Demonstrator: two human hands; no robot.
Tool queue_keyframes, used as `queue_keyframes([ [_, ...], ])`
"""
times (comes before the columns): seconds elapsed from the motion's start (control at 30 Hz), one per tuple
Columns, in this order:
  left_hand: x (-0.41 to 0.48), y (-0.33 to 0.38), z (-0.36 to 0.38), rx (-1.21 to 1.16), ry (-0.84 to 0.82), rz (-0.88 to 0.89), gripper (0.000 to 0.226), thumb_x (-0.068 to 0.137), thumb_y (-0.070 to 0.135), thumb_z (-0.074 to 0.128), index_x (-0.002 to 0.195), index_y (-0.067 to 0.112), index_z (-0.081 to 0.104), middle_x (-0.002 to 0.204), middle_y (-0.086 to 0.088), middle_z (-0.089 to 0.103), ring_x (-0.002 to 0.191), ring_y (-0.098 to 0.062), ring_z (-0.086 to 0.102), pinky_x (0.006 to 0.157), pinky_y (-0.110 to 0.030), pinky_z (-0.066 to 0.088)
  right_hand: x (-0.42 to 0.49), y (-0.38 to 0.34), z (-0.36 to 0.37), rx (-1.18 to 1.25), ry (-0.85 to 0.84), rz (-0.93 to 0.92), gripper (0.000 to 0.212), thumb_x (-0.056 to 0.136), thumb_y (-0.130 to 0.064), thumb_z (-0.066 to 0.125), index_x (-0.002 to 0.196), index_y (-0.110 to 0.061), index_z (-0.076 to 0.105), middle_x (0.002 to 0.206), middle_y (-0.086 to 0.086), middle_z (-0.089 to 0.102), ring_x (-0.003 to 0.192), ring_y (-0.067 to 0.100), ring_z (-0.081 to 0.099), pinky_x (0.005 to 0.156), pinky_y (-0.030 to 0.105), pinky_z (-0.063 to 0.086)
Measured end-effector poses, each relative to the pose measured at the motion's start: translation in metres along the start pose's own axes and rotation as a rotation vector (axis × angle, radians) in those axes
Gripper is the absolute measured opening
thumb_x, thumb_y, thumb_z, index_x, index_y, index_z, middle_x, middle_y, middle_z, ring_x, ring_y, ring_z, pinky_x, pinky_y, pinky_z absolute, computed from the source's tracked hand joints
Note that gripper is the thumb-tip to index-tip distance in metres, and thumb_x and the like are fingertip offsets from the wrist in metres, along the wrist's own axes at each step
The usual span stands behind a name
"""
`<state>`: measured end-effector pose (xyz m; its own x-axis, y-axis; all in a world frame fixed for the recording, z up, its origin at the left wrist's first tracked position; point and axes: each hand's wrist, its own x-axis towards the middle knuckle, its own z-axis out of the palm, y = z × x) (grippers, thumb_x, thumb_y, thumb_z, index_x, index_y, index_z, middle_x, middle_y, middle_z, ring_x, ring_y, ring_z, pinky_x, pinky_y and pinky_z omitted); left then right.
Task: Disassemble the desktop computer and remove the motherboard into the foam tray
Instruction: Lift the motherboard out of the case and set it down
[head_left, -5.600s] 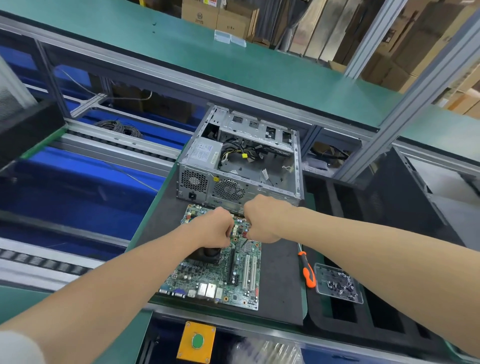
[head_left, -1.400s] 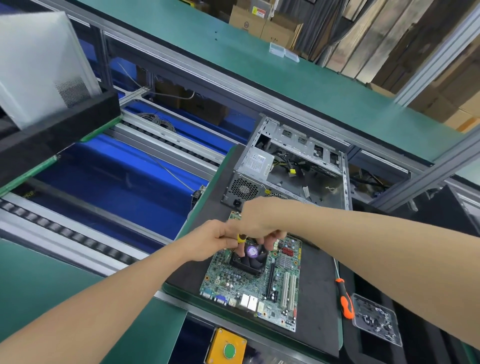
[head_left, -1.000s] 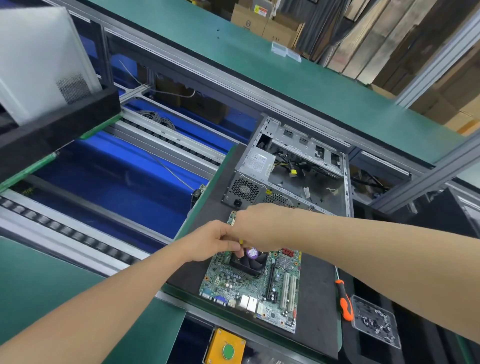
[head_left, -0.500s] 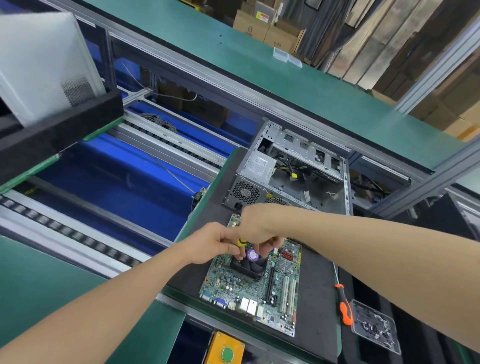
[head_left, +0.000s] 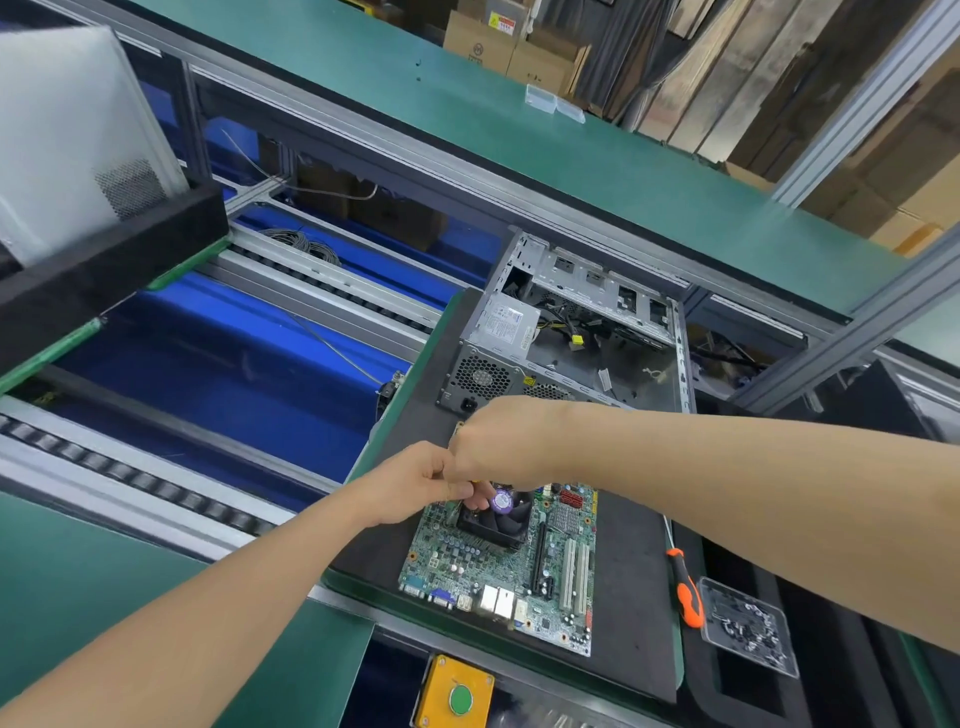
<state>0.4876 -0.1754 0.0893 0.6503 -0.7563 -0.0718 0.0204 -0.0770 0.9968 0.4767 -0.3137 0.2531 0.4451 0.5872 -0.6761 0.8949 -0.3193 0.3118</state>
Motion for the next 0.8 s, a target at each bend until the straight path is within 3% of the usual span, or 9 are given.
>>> queue_keyframes([
  [0.1, -0.001, 0.001, -0.001, 0.024, 0.008, -0.006, 0.03, 0.102, 0.013, 0.062, 0.1, 0.036, 0.081, 0.104, 0.001, 0.079, 0.108, -0.013, 0.072, 0.103, -0.028, 0.05, 0.003, 0.0, -0.001, -0.038, 0.037, -0.017, 0.025, 0.091, -0.01, 0.064, 0.114, -0.02, 0.067, 0.103, 0.002, 0.068, 0.094, 0.029, 0.068, 0.064, 0.034, 0.049],
  [0.2, -0.002, 0.001, 0.0, 0.035, 0.022, -0.001, 0.027, 0.101, 0.013, 0.064, 0.095, 0.032, 0.081, 0.102, 0.001, 0.08, 0.107, -0.013, 0.072, 0.1, -0.023, 0.049, 0.002, -0.002, -0.002, 0.041, 0.076, 0.057, 0.008, 0.092, -0.018, 0.065, 0.099, -0.017, 0.066, 0.08, -0.001, 0.056, 0.077, 0.029, 0.064, 0.054, 0.03, 0.041],
  [0.27, -0.002, 0.002, 0.001, 0.011, 0.028, 0.011, 0.019, 0.1, 0.016, 0.067, 0.097, 0.027, 0.082, 0.101, 0.0, 0.08, 0.106, -0.014, 0.073, 0.097, -0.018, 0.049, 0.0, -0.001, -0.004, 0.201, 0.105, 0.231, 0.029, 0.093, -0.043, 0.063, 0.081, -0.017, 0.062, 0.063, -0.004, 0.05, 0.058, 0.024, 0.058, 0.047, 0.026, 0.036],
  [0.33, 0.0, 0.002, 0.003, 0.001, 0.032, 0.029, 0.024, 0.1, 0.012, 0.066, 0.095, 0.031, 0.081, 0.1, -0.002, 0.08, 0.104, -0.017, 0.073, 0.098, -0.023, 0.051, -0.001, 0.003, -0.009, 0.543, -0.007, 0.492, 0.058, 0.095, -0.063, 0.052, 0.07, -0.012, 0.065, 0.051, -0.001, 0.063, 0.043, 0.018, 0.06, 0.041, 0.021, 0.042],
  [0.4, 0.001, 0.001, 0.003, 0.017, 0.033, 0.029, 0.033, 0.099, 0.008, 0.066, 0.094, 0.037, 0.081, 0.1, -0.002, 0.08, 0.104, -0.017, 0.074, 0.1, -0.028, 0.052, 0.003, 0.002, -0.014, 0.82, -0.272, 0.604, 0.06, 0.103, -0.054, 0.044, 0.073, -0.008, 0.067, 0.058, 0.005, 0.073, 0.038, 0.016, 0.06, 0.043, 0.021, 0.05],
  [0.47, 0.002, -0.001, 0.003, 0.013, 0.029, 0.023, 0.036, 0.098, 0.007, 0.068, 0.095, 0.04, 0.081, 0.099, -0.002, 0.08, 0.103, -0.017, 0.074, 0.1, -0.029, 0.053, 0.006, -0.002, -0.015, 0.8, -0.338, 0.569, 0.049, 0.106, -0.037, 0.045, 0.073, -0.009, 0.066, 0.058, 0.002, 0.073, 0.038, 0.017, 0.058, 0.047, 0.022, 0.051],
  [0.53, 0.003, -0.004, 0.003, -0.03, 0.059, 0.014, 0.031, 0.095, 0.002, 0.071, 0.099, 0.03, 0.083, 0.099, -0.007, 0.08, 0.101, -0.021, 0.075, 0.097, -0.03, 0.055, 0.006, -0.005, -0.012, 0.628, -0.197, 0.505, 0.041, 0.102, -0.028, 0.053, 0.066, -0.01, 0.061, 0.048, 0.001, 0.063, 0.043, 0.018, 0.055, 0.043, 0.021, 0.045],
  [0.63, 0.005, -0.01, 0.003, -0.077, 0.116, 0.003, 0.017, 0.09, -0.003, 0.074, 0.102, 0.006, 0.081, 0.098, -0.012, 0.08, 0.097, -0.023, 0.076, 0.09, -0.026, 0.057, 0.001, -0.008, -0.009, 0.494, -0.018, 0.446, 0.021, 0.095, -0.02, 0.064, 0.079, -0.008, 0.06, 0.066, 0.004, 0.051, 0.054, 0.019, 0.049, 0.044, 0.024, 0.037],
  [0.8, 0.004, -0.014, 0.002, -0.054, 0.157, -0.012, 0.015, 0.095, 0.006, 0.072, 0.105, 0.016, 0.079, 0.098, -0.001, 0.079, 0.092, -0.007, 0.072, 0.084, -0.021, 0.055, -0.009, -0.007, -0.007, 0.541, 0.072, 0.468, 0.008, 0.088, -0.017, 0.066, 0.082, -0.013, 0.062, 0.071, 0.005, 0.052, 0.065, 0.029, 0.056, 0.051, 0.027, 0.043],
])
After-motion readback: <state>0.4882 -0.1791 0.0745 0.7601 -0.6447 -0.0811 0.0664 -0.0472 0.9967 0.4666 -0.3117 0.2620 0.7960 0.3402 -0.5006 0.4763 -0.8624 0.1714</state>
